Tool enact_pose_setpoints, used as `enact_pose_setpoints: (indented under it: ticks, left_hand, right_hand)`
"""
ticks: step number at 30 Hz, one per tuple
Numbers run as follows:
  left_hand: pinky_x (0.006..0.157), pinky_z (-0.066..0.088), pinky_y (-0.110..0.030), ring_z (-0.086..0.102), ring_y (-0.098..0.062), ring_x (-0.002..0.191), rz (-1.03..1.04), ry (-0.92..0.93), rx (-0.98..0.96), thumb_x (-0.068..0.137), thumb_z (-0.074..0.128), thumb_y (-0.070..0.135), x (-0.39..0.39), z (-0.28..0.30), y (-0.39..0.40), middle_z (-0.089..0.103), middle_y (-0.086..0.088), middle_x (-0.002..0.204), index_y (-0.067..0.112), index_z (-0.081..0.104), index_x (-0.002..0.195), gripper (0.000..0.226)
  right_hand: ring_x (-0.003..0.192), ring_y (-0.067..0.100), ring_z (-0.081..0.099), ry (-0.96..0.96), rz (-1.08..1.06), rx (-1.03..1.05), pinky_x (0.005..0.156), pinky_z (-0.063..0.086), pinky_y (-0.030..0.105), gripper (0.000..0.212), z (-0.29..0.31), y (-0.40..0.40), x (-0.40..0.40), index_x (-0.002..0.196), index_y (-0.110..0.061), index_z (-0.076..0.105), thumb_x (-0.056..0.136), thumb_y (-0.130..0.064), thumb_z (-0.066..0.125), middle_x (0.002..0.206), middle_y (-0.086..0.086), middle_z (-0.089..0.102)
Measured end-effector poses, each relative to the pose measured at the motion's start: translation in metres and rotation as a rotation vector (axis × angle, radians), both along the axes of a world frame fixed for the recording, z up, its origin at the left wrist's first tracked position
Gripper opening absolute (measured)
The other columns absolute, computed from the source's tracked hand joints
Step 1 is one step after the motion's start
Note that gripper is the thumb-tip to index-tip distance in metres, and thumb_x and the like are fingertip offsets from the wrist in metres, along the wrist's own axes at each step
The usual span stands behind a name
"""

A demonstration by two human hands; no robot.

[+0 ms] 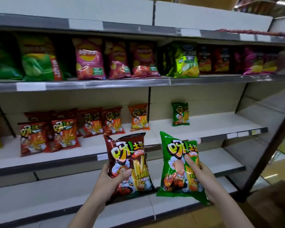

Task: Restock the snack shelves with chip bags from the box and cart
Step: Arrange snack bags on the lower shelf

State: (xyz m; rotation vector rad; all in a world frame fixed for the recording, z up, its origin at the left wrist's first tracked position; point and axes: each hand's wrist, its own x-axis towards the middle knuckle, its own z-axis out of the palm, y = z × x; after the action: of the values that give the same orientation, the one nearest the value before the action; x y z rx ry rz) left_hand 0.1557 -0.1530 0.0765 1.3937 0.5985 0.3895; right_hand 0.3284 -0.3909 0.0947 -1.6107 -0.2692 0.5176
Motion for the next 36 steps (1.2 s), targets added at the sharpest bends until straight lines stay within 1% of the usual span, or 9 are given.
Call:
enact_pose_setpoints:
  ticks: [7, 13, 18, 21, 24, 29, 32, 34, 36]
  left_hand:
    - [0.083, 0.057, -0.045, 0.073, -0.025, 0.091, 0.110, -0.028, -0.045, 0.051, 0.089, 0.041, -0.064, 0.000, 0.059, 0.072, -0.006, 0.108, 0.022, 0.050, 0.124, 0.084]
    - [0.079, 0.057, -0.044, 0.073, -0.029, 0.088, 0.193, -0.049, -0.052, 0.027, 0.094, 0.053, -0.084, -0.001, 0.098, 0.074, -0.006, 0.101, 0.022, 0.054, 0.121, 0.107]
    - [0.060, 0.057, -0.032, 0.074, -0.026, 0.079, 0.162, -0.083, -0.096, 0.004, 0.092, 0.055, -0.045, -0.003, 0.106, 0.076, -0.004, 0.088, 0.021, 0.060, 0.105, 0.111]
    - [0.061, 0.055, -0.030, 0.073, -0.025, 0.077, 0.147, -0.101, -0.092, 0.036, 0.096, 0.045, -0.003, -0.001, 0.106, 0.075, -0.004, 0.087, 0.019, 0.059, 0.110, 0.087]
    - [0.053, 0.055, -0.028, 0.073, -0.019, 0.067, 0.142, -0.104, -0.134, 0.071, 0.081, 0.017, 0.049, 0.003, 0.106, 0.075, -0.003, 0.083, 0.014, 0.058, 0.112, 0.047]
    - [0.076, 0.058, -0.043, 0.073, -0.031, 0.087, 0.063, -0.127, -0.150, 0.063, 0.080, 0.027, 0.131, 0.005, 0.113, 0.072, -0.010, 0.107, 0.016, 0.054, 0.127, 0.070]
    - [0.075, 0.058, -0.039, 0.073, -0.030, 0.089, 0.029, -0.142, -0.144, 0.060, 0.089, 0.035, 0.168, 0.006, 0.112, 0.073, -0.009, 0.106, 0.018, 0.055, 0.125, 0.075]
    - [0.083, 0.056, -0.043, 0.072, -0.028, 0.092, 0.001, -0.115, -0.125, 0.041, 0.093, 0.050, 0.193, 0.005, 0.109, 0.072, -0.008, 0.110, 0.020, 0.054, 0.127, 0.099]
    - [0.097, 0.048, -0.044, 0.066, -0.029, 0.105, 0.022, -0.105, -0.110, 0.045, 0.093, 0.050, 0.221, 0.008, 0.102, 0.065, -0.010, 0.125, 0.022, 0.048, 0.135, 0.104]
  right_hand:
    - [0.085, 0.031, 0.074, 0.053, 0.012, 0.068, 0.079, 0.057, 0.042, 0.056, -0.002, 0.061, -0.015, 0.113, -0.016, 0.058, 0.072, -0.053, 0.065, 0.093, 0.012, 0.076]
    - [0.087, 0.026, 0.074, 0.073, 0.120, 0.070, 0.077, 0.056, 0.036, 0.049, -0.010, 0.110, -0.026, 0.111, -0.014, 0.061, 0.077, -0.049, 0.064, 0.094, 0.010, 0.076]
    - [0.092, 0.026, 0.073, 0.075, 0.121, 0.041, 0.084, 0.056, 0.039, 0.052, -0.010, 0.112, 0.008, 0.118, -0.014, 0.059, 0.081, -0.049, 0.064, 0.100, 0.010, 0.076]
    - [0.097, 0.027, 0.072, 0.036, 0.079, 0.037, 0.095, 0.053, 0.047, 0.060, -0.010, 0.105, 0.050, 0.123, -0.016, 0.059, 0.077, -0.055, 0.067, 0.105, 0.009, 0.075]
    - [0.099, 0.028, 0.072, 0.040, 0.033, 0.062, 0.096, 0.052, 0.048, 0.059, -0.004, 0.098, 0.093, 0.123, -0.017, 0.058, 0.078, -0.052, 0.069, 0.107, 0.010, 0.074]
    - [0.094, 0.029, 0.073, 0.031, -0.007, 0.006, 0.091, 0.055, 0.047, 0.062, 0.002, 0.092, 0.165, 0.122, -0.012, 0.058, 0.076, -0.052, 0.069, 0.103, 0.012, 0.075]
    - [0.095, 0.030, 0.072, 0.045, -0.021, -0.001, 0.092, 0.055, 0.048, 0.055, 0.001, 0.091, 0.197, 0.120, -0.012, 0.059, 0.081, -0.049, 0.067, 0.104, 0.012, 0.075]
    - [0.096, 0.030, 0.072, 0.070, -0.020, -0.013, 0.093, 0.054, 0.048, 0.054, -0.008, 0.088, 0.215, 0.121, -0.011, 0.060, 0.082, -0.048, 0.067, 0.105, 0.012, 0.074]
    - [0.096, 0.030, 0.072, 0.075, -0.028, -0.032, 0.093, 0.054, 0.048, 0.056, -0.016, 0.083, 0.237, 0.120, -0.010, 0.060, 0.081, -0.050, 0.068, 0.105, 0.012, 0.074]
